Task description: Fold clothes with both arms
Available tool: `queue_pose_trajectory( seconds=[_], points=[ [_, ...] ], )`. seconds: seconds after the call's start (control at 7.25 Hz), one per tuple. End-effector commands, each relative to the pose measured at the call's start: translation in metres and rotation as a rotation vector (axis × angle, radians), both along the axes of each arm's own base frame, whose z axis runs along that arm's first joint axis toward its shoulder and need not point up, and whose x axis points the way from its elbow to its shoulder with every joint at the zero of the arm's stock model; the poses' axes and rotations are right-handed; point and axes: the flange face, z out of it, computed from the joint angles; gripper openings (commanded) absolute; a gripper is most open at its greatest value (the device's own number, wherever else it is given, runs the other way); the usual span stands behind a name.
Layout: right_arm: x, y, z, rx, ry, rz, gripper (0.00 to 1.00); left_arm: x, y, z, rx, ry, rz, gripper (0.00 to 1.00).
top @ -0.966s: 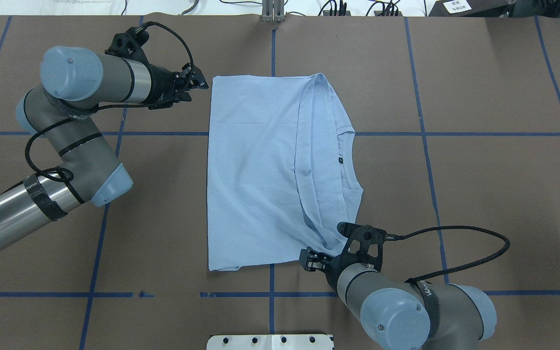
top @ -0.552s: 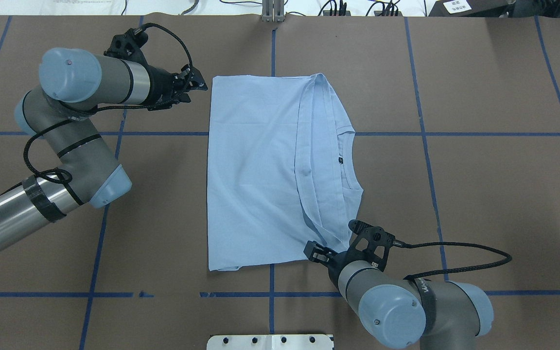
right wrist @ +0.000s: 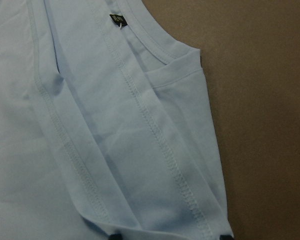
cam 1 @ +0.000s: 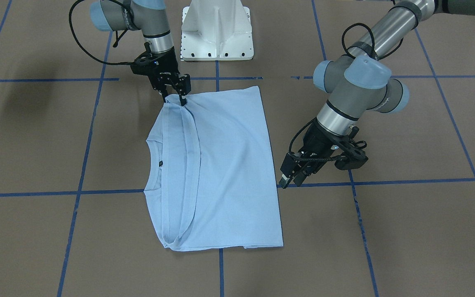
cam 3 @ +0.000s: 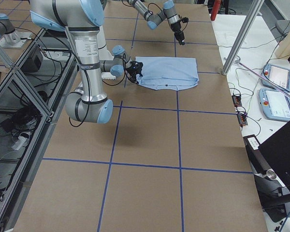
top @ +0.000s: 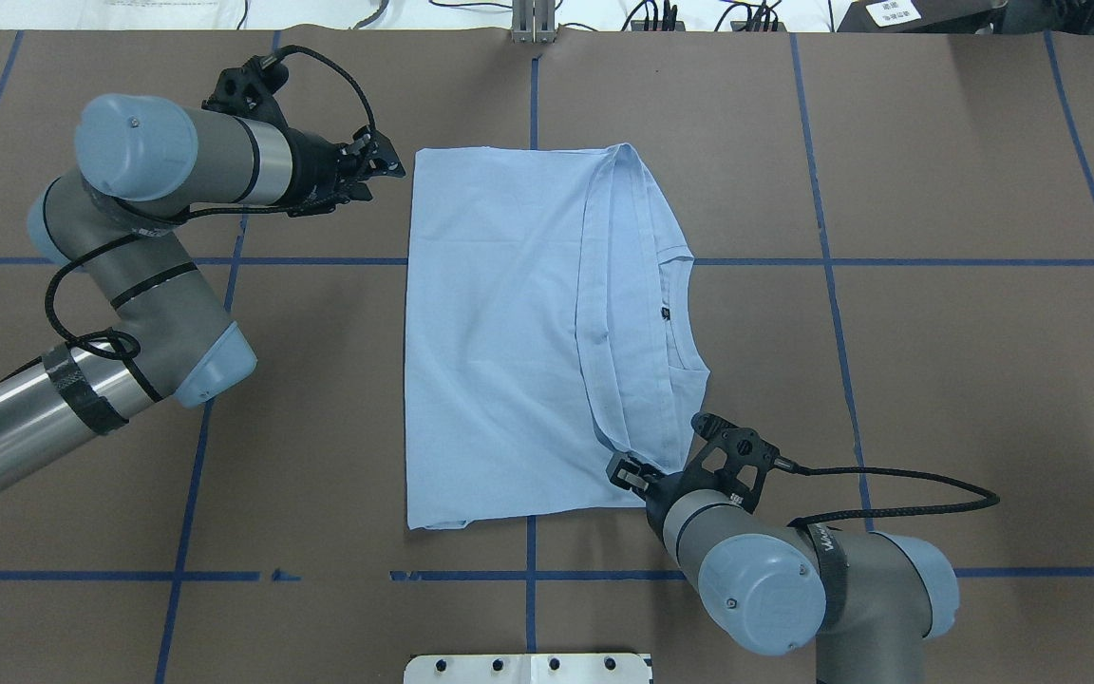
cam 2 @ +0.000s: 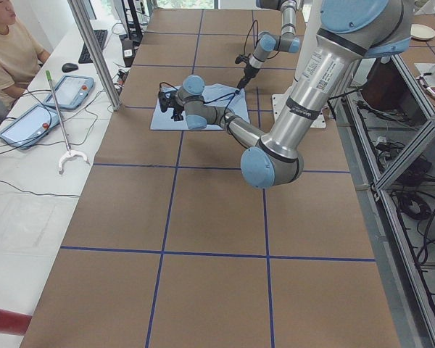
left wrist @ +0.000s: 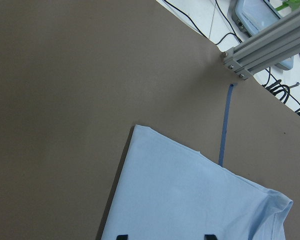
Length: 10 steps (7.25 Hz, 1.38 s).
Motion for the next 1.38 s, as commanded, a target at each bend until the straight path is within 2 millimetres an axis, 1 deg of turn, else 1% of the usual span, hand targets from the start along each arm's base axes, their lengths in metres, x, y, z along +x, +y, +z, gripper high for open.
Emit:
queue_pose_trajectory(
  seconds=[0.0,0.14,0.28,0.41,0.69,0.97,1.1,1.24],
  points=[
    [-0.0012,-0.0009,0.0017,-0.002,0.004,0.002,0.64,-0.0002,0.0003,-0.0007,0.001,0.001,0.0,0.59],
    [0.0005,-0.0015,0.0049,-0.003,0.011,0.003,0.6,-0.0002,0.0003,-0.0007,0.001,0.001,0.0,0.59],
    [0.001,-0.0014,0.0024,-0.005,0.034,0.002,0.65,-0.0002,0.0003,-0.0007,0.001,0.001,0.0,0.59],
    [0.0035,-0.0011,-0.0021,-0.006,0.044,0.002,0.74,-0.0002,0.0003,-0.0007,0.001,0.001,0.0,0.59],
    [0.0027,-0.0002,-0.0014,-0.007,0.045,0.0,0.77,-0.0004,0.0004,0.0004,0.0,0.0,0.0,0.59],
    [0.0013,-0.0004,0.004,-0.009,0.057,0.0,0.78,-0.0002,0.0003,-0.0007,0.001,0.001,0.0,0.59],
    [0.0003,0.0004,0.0039,-0.01,0.057,-0.001,0.7,-0.0002,0.0003,-0.0007,0.001,0.001,0.0,0.59],
    [0.0004,-0.0005,0.0032,-0.011,0.056,0.002,0.53,-0.0002,0.0003,-0.0007,0.001,0.001,0.0,0.59]
  ],
)
